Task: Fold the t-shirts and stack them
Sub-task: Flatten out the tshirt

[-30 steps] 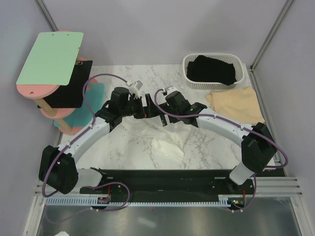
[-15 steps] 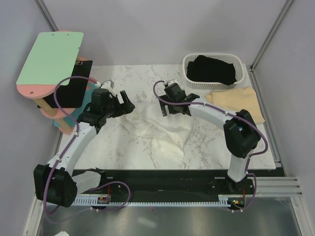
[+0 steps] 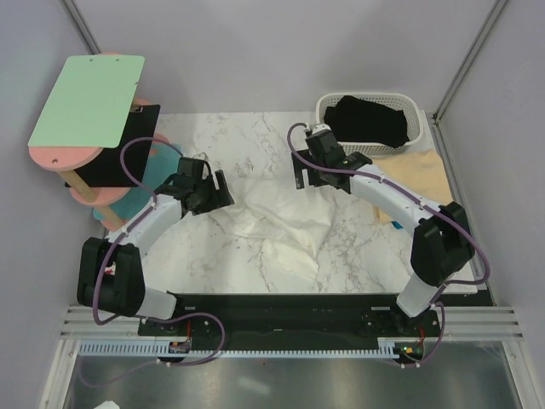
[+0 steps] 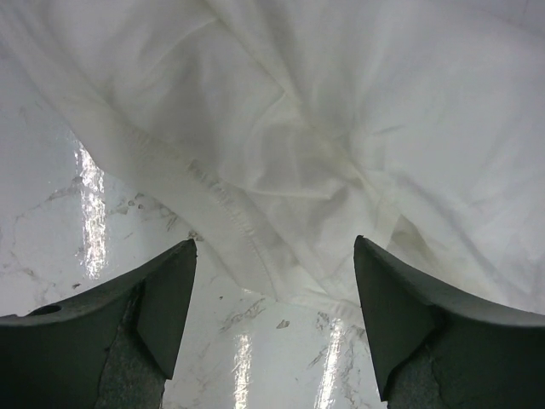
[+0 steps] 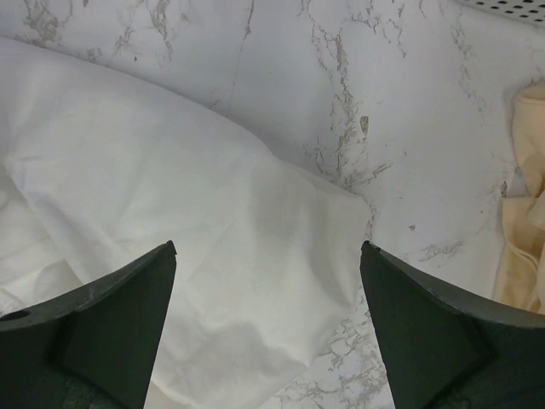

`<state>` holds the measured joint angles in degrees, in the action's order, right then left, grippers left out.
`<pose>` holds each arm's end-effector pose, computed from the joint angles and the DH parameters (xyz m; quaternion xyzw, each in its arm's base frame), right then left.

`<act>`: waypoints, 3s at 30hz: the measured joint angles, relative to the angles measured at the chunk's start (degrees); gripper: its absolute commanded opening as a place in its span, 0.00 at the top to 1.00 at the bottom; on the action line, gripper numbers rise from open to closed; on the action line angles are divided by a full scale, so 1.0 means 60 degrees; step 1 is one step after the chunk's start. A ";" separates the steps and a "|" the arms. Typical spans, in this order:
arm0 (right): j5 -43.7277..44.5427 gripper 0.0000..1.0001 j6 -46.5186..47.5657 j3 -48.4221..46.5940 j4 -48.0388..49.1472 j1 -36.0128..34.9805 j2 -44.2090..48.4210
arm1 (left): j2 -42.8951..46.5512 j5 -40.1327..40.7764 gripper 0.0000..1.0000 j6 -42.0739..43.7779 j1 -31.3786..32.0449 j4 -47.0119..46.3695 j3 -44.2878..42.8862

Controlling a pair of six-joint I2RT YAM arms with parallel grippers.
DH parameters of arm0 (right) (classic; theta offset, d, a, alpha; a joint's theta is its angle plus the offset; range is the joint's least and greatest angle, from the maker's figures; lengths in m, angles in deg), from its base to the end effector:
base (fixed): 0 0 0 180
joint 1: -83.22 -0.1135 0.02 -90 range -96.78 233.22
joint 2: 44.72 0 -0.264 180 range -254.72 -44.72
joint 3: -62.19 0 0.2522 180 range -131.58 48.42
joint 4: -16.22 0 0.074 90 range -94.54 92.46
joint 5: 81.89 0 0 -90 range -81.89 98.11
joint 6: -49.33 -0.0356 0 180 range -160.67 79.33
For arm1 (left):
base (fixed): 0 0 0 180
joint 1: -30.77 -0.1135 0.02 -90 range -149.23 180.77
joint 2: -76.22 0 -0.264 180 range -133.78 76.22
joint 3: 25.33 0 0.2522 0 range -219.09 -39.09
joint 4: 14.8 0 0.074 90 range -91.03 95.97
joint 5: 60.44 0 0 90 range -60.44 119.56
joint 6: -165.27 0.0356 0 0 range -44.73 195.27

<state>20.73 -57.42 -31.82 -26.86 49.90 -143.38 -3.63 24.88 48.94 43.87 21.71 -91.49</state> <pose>0.3254 0.2046 0.2736 -0.0944 0.9231 0.0588 0.3681 0.2804 -0.0682 0.2296 -0.0944 0.9349 -0.1509 0.3072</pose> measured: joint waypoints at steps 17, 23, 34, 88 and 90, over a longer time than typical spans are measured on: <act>-0.0583 0.04 -0.0004 0.1512 -0.1067 0.0058 0.1257 | -0.1956 -0.0794 0.44 -0.0321 0.0015 -0.1086 0.0051; -0.0627 0.04 -0.0004 0.1687 -0.1111 0.0102 0.1351 | -0.2175 -0.1005 0.74 -0.0412 0.0080 -0.1468 0.0047; -0.1738 0.05 -0.0211 0.1821 -0.1355 0.0539 0.1610 | -0.2364 -0.0867 0.98 -0.0455 0.0087 -0.1337 -0.0015; -0.2838 1.00 -0.1891 0.5315 0.0831 0.0521 0.2226 | -0.1821 0.0095 0.98 -0.0350 0.0076 -0.0382 -0.0984; -0.2565 1.00 -0.1861 0.5282 0.0743 0.0517 0.2430 | -0.1574 0.0215 0.98 -0.0262 0.0058 -0.0211 -0.1235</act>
<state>5.34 -68.59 -0.13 -22.40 53.01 -128.80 -13.08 26.17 47.37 44.22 20.44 -98.90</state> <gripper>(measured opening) 0.007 0.033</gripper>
